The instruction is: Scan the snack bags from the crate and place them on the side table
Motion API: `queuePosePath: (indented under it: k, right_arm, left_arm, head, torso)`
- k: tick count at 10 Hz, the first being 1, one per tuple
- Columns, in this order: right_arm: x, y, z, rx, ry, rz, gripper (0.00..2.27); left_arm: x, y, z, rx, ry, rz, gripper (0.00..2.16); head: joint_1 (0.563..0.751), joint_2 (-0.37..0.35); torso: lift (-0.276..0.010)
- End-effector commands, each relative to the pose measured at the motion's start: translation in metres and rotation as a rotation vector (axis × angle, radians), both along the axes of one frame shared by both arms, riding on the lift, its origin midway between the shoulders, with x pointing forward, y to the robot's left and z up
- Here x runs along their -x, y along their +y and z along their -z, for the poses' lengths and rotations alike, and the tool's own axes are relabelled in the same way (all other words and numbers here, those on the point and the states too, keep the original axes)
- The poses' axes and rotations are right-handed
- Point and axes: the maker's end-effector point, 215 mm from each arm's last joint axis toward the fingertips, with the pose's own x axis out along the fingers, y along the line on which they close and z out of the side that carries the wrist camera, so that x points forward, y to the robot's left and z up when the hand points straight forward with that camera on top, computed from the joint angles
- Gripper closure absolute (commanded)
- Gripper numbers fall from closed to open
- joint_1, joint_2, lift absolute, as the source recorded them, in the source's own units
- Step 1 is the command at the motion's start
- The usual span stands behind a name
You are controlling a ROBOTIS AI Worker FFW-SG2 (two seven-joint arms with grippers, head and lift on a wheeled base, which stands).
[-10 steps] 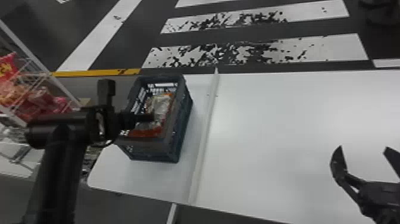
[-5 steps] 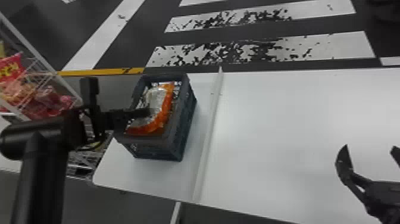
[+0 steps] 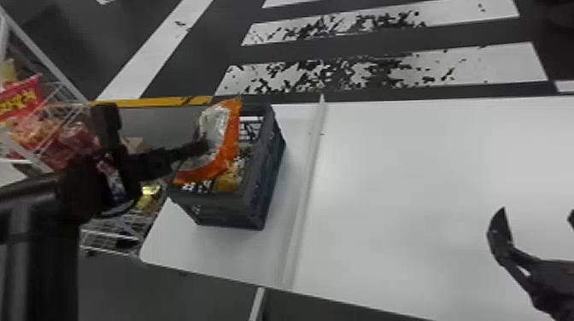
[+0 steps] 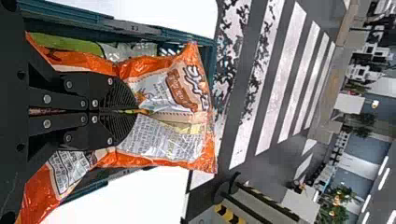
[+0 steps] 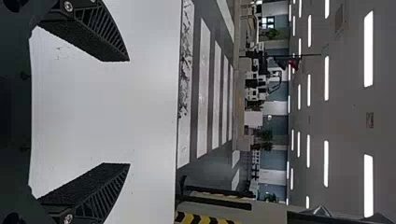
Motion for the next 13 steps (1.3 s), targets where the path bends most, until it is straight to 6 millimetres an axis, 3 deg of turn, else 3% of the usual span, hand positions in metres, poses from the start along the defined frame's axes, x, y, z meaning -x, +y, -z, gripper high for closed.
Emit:
queuePosePath:
  k: [1, 3, 5, 7, 9, 13]
  right_arm:
    - [0.001, 0.002, 0.000, -0.003, 0.000, -0.001, 0.08]
    - [0.001, 0.003, -0.001, -0.007, -0.003, 0.002, 0.08]
    - [0.001, 0.003, -0.002, -0.009, -0.006, 0.003, 0.08]
    - [0.001, 0.003, -0.004, -0.012, -0.013, 0.005, 0.08]
    - [0.002, 0.000, -0.008, -0.014, -0.026, 0.011, 0.08]
    - [0.004, -0.007, -0.010, -0.017, -0.032, 0.022, 0.08]
  left_arm:
    - [0.004, -0.014, -0.022, 0.013, -0.057, 0.014, 2.13]
    - [0.013, -0.045, -0.058, 0.021, -0.135, 0.047, 2.13]
    - [0.025, -0.093, -0.073, 0.070, -0.166, 0.095, 2.13]
    - [0.025, -0.146, -0.057, 0.114, -0.144, 0.125, 2.13]
    - [0.025, -0.209, -0.024, 0.167, -0.094, 0.169, 2.13]
    - [0.026, -0.326, 0.023, 0.191, -0.105, 0.250, 2.13]
  head:
    - [0.695, 0.327]
    - [0.695, 0.314]
    - [0.695, 0.284]
    - [0.695, 0.229]
    - [0.695, 0.195]
    - [0.695, -0.008]
  torso:
    - [-0.081]
    - [-0.081]
    - [-0.081]
    - [-0.081]
    - [-0.081]
    - [-0.081]
